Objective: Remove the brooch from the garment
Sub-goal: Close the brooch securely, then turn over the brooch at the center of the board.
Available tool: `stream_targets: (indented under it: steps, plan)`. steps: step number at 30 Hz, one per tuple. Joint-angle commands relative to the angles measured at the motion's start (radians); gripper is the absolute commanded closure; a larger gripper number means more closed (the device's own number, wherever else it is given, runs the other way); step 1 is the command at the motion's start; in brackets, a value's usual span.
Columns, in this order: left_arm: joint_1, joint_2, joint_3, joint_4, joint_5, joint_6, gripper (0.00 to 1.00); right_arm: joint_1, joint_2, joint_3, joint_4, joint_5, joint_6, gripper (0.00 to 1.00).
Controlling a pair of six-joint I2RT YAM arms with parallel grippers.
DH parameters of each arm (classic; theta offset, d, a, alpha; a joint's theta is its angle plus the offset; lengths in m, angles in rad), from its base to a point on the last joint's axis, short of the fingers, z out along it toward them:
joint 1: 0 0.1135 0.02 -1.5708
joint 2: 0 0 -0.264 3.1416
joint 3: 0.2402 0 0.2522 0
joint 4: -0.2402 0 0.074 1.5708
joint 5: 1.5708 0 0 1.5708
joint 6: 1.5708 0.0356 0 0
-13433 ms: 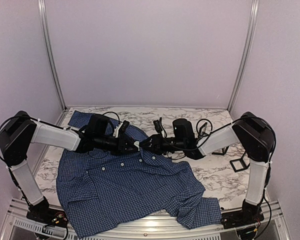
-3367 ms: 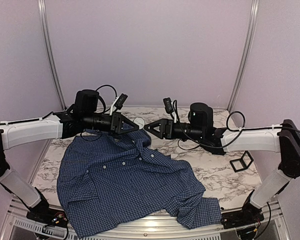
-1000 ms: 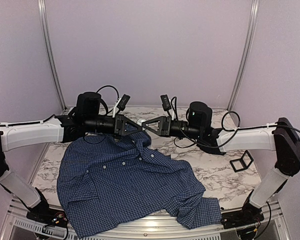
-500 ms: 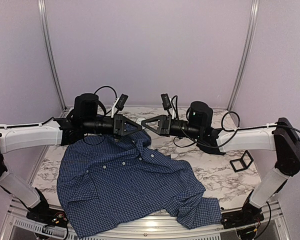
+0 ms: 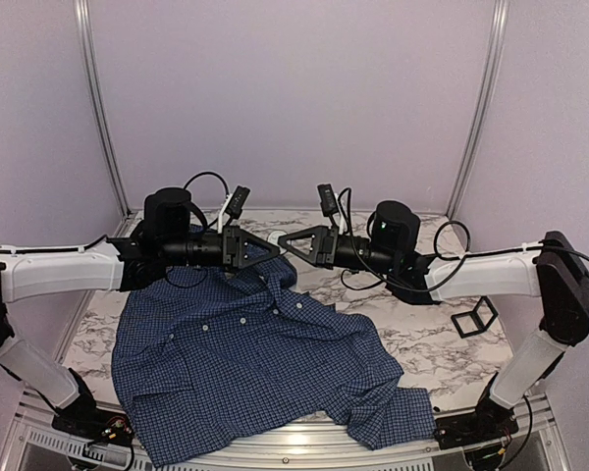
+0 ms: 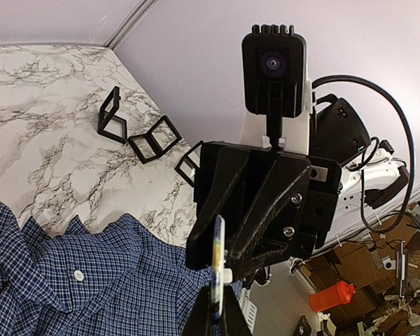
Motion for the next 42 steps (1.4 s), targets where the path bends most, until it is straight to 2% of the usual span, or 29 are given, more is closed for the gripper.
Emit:
stream_targets:
  steps: [1,10,16,19,23,31,35,42]
  plan:
    - [-0.02,-0.01,-0.037,0.017,0.027,-0.028,1.0,0.004,-0.002,0.012,0.092,0.019,0.005,0.86]
    - [-0.02,-0.016,-0.051,0.048,0.005,-0.037,1.0,0.004,-0.005,0.035,0.055,0.015,-0.017,0.79]
    - [-0.018,-0.013,-0.018,0.0,-0.012,0.008,1.0,-0.005,-0.042,0.037,0.006,0.028,-0.047,0.66]
    - [-0.016,-0.011,0.015,-0.049,-0.026,0.058,1.0,-0.017,-0.062,0.038,-0.029,0.031,-0.065,0.57]
    - [-0.016,-0.015,0.089,-0.168,-0.069,0.197,1.0,-0.029,-0.097,0.038,-0.081,0.054,-0.087,0.48]
    - [-0.026,-0.052,0.192,-0.333,-0.284,0.547,1.0,-0.044,-0.174,0.07,-0.205,0.137,-0.126,0.48]
    - [-0.045,-0.076,0.202,-0.341,-0.402,0.733,1.0,-0.045,-0.195,0.114,-0.303,0.174,-0.142,0.48]
    - [-0.097,-0.086,0.198,-0.253,-0.649,0.994,1.0,-0.047,-0.23,0.129,-0.377,0.21,-0.123,0.48]
